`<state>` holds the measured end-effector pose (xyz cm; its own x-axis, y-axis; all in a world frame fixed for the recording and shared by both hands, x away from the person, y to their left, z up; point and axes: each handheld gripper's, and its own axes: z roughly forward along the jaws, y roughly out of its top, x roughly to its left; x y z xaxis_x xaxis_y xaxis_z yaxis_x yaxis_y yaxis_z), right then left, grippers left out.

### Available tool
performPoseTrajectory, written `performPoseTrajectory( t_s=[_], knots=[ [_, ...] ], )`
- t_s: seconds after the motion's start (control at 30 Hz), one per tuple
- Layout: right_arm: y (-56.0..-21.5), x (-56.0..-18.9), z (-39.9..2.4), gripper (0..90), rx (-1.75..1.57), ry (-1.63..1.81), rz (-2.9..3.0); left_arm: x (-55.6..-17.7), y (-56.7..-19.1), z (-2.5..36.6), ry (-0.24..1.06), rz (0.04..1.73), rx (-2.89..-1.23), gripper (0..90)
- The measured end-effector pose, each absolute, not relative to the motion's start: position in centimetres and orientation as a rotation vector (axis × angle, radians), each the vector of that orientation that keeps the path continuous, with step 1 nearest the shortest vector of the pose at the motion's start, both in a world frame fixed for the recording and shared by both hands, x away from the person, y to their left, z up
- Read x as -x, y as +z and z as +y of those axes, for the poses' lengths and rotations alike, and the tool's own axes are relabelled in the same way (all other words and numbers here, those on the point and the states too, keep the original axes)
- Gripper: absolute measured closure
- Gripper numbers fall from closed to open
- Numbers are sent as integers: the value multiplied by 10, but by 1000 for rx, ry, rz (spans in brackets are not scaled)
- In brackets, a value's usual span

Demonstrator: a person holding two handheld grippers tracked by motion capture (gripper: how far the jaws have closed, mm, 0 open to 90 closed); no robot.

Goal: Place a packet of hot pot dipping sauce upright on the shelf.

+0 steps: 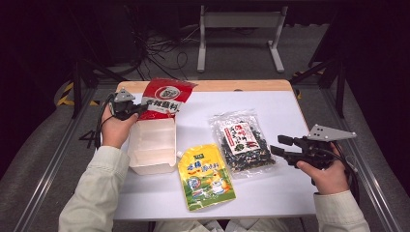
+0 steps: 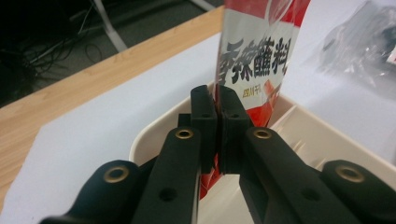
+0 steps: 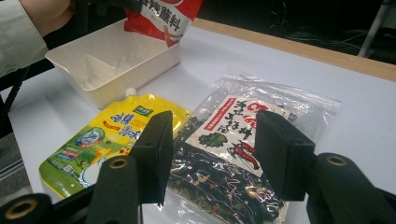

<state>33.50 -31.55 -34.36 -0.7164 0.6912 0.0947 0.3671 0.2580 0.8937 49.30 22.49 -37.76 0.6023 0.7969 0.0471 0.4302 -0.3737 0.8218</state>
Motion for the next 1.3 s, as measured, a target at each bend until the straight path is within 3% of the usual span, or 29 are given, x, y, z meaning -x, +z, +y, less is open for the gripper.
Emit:
performPoseTrajectory(
  t_s=[0.9, 1.3],
  knots=[
    [-345, -335, -313, 471, -965, 1444, 2233, -501, -388, 200, 582, 1137, -2227, 895],
    [-345, -336, -314, 469, -975, 1442, 2232, -502, -387, 209, 533, 1128, -2164, 871]
  ],
)
